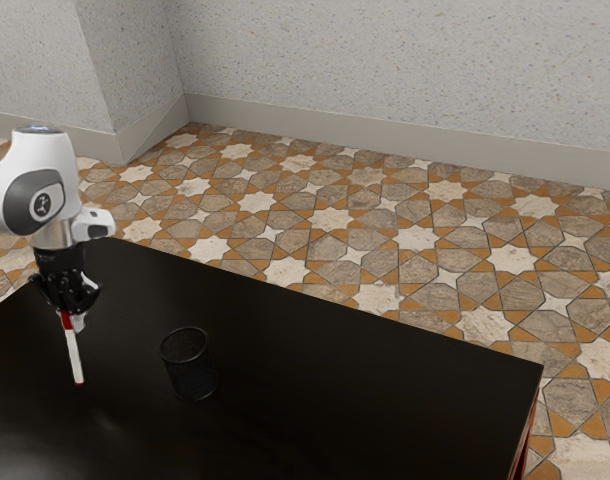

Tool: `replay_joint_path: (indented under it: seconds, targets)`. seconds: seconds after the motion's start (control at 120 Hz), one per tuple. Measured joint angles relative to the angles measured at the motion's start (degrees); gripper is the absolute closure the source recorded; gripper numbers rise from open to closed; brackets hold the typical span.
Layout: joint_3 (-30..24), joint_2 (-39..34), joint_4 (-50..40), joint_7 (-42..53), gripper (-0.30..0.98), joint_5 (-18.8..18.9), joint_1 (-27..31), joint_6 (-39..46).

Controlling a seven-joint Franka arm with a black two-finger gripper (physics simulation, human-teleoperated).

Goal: Take the marker out of the pen holder and place it to the left of the pen holder.

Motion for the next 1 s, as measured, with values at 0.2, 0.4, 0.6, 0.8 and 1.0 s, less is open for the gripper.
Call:
replay_joint_path:
  seconds: [0.2,0.4,0.6,0.8,1.0]
  targets:
    - [1.9,5.8,4.0,1.6,0.77,-1.9,0.7,-2.2]
    - [2.7,10.4,8.1,3.0,0.77,-4.2,1.2,-5.4]
    - [3.2,16.6,14.2,4.1,0.76,-6.7,2.2,-10.6]
    - [3.2,21.7,18.5,5.0,0.7,-8.2,3.1,-15.7]
    - [3.1,21.8,22.4,6.2,0.3,-9.3,3.1,-16.8]
